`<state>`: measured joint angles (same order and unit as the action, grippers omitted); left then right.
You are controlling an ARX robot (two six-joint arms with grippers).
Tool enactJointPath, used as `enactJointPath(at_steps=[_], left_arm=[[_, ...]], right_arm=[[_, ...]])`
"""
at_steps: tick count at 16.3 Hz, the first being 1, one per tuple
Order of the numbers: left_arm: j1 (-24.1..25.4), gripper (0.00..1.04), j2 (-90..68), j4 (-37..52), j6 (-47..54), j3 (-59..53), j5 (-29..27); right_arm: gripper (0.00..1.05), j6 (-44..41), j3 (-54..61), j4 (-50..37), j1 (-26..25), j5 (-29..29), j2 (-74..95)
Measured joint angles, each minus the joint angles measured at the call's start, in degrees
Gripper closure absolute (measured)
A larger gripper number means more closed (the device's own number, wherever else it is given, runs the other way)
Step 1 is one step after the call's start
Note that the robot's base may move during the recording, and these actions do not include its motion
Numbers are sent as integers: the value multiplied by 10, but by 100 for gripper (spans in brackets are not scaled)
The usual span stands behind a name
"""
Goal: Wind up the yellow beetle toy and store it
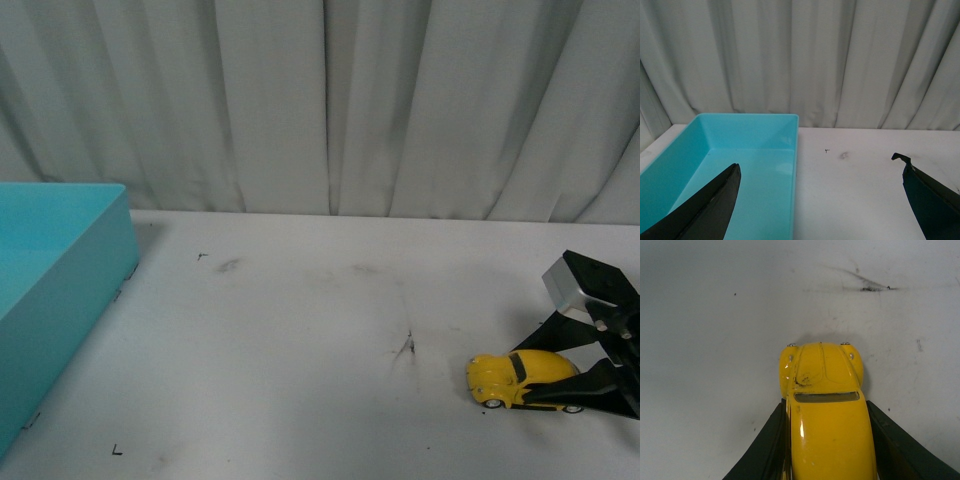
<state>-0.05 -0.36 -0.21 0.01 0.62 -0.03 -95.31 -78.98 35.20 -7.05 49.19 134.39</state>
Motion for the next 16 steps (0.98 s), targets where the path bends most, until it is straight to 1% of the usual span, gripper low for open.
enactJointPath(at_steps=[3, 9, 13, 14, 16], left_arm=[[0, 7, 0, 0, 0, 0, 0], [0, 7, 0, 0, 0, 0, 0], [0, 7, 0, 0, 0, 0, 0], [0, 7, 0, 0, 0, 0, 0], [0, 7, 0, 0, 0, 0, 0]], right_arm=[[64, -32, 27, -4, -32, -1, -11], [64, -38, 61, -8, -93, -5, -25], [64, -42, 64, 8, -114, -9, -30], [62, -44, 64, 11, -114, -8, -31], [39, -44, 71, 9, -113, -26, -29]])
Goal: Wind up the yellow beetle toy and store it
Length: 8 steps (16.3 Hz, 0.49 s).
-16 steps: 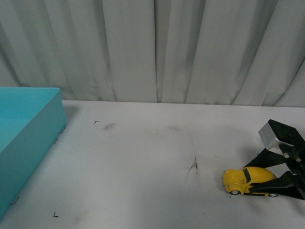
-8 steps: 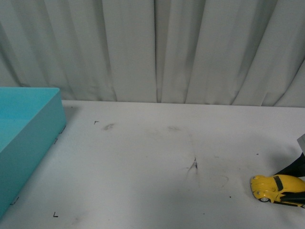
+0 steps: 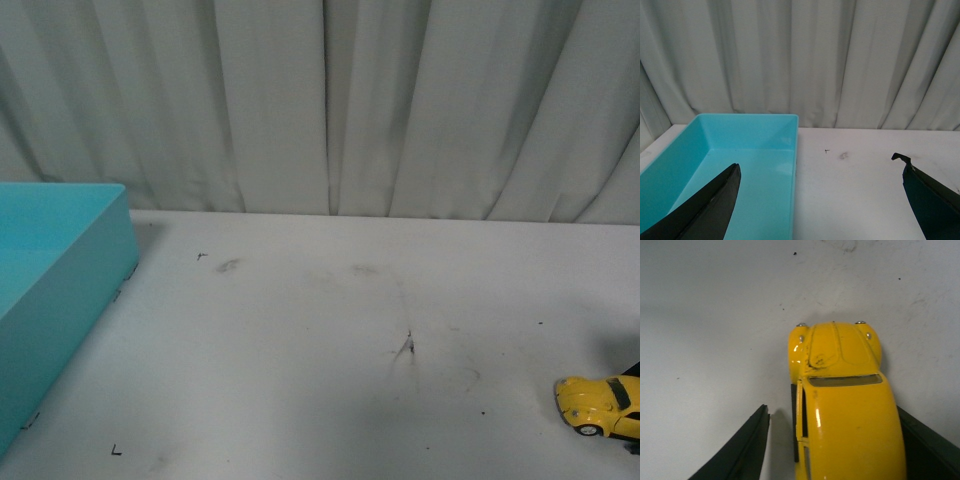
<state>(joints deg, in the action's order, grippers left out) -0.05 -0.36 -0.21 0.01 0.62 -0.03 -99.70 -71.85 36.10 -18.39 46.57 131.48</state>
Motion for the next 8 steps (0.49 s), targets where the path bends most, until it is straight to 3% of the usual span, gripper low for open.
enactJointPath(at_steps=[3, 8], left_arm=[[0, 7, 0, 0, 0, 0, 0], [0, 7, 0, 0, 0, 0, 0]], right_arm=[[6, 0, 0, 3, 0, 0, 4], [6, 0, 0, 3, 0, 0, 6]])
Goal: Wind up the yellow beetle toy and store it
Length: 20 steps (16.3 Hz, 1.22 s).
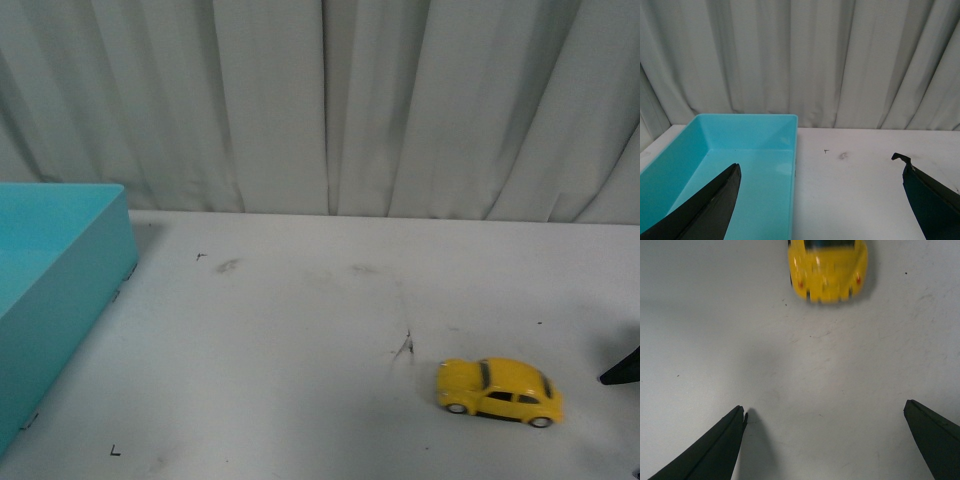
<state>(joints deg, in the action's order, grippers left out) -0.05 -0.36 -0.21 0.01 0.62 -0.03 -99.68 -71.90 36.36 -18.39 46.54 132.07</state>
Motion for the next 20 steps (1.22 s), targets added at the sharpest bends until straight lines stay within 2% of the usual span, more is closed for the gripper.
enactJointPath(at_steps=[3, 6, 11, 14, 15, 18, 20], left_arm=[[0, 7, 0, 0, 0, 0, 0], [0, 7, 0, 0, 0, 0, 0], [0, 7, 0, 0, 0, 0, 0], [0, 7, 0, 0, 0, 0, 0], [0, 7, 0, 0, 0, 0, 0], [0, 7, 0, 0, 0, 0, 0], [0, 7, 0, 0, 0, 0, 0]], right_arm=[[6, 0, 0, 2, 0, 1, 0], [6, 0, 0, 16, 2, 37, -1], [6, 4, 1, 27, 24, 184, -61], [7, 42, 3, 39, 35, 292, -94], [7, 68, 8, 10, 35, 319, -104], [7, 133, 13, -8, 34, 357, -116], [7, 184, 23, -63, 35, 368, -127]])
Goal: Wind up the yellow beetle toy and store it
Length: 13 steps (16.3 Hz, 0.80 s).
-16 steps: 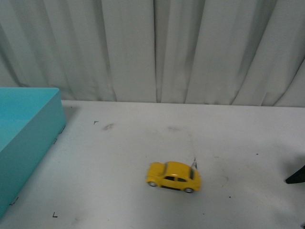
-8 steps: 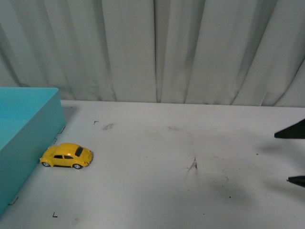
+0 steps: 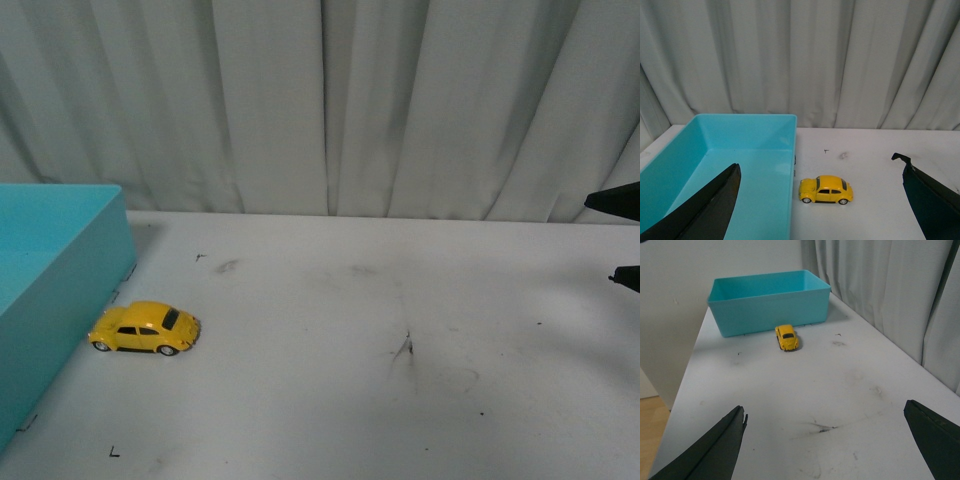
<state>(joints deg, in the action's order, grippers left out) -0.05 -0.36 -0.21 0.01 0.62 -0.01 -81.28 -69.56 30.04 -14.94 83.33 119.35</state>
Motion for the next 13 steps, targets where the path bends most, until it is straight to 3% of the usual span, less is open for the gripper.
enactJointPath(at_steps=[1, 2, 3, 4, 6, 7, 8, 10, 13], left_arm=[[0, 7, 0, 0, 0, 0, 0], [0, 7, 0, 0, 0, 0, -1], [0, 7, 0, -1, 0, 0, 0], [0, 7, 0, 0, 0, 0, 2], [0, 7, 0, 0, 0, 0, -1], [0, 7, 0, 0, 0, 0, 0], [0, 7, 0, 0, 0, 0, 0], [0, 7, 0, 0, 0, 0, 0], [0, 7, 0, 0, 0, 0, 0]], right_arm=[[7, 11, 0, 0, 0, 2, -3], [13, 89, 64, -220, 12, -107, -24], [25, 243, 197, -474, 44, -330, -64], [36, 384, 303, -651, 69, -480, -83], [58, 621, 423, -916, 78, -691, -145], [69, 700, 453, -1003, 78, -748, -195], [80, 747, 480, -1044, 80, -770, -237], [103, 787, 546, -1033, 98, -779, -282], [103, 802, 598, -1010, 109, -796, -388]])
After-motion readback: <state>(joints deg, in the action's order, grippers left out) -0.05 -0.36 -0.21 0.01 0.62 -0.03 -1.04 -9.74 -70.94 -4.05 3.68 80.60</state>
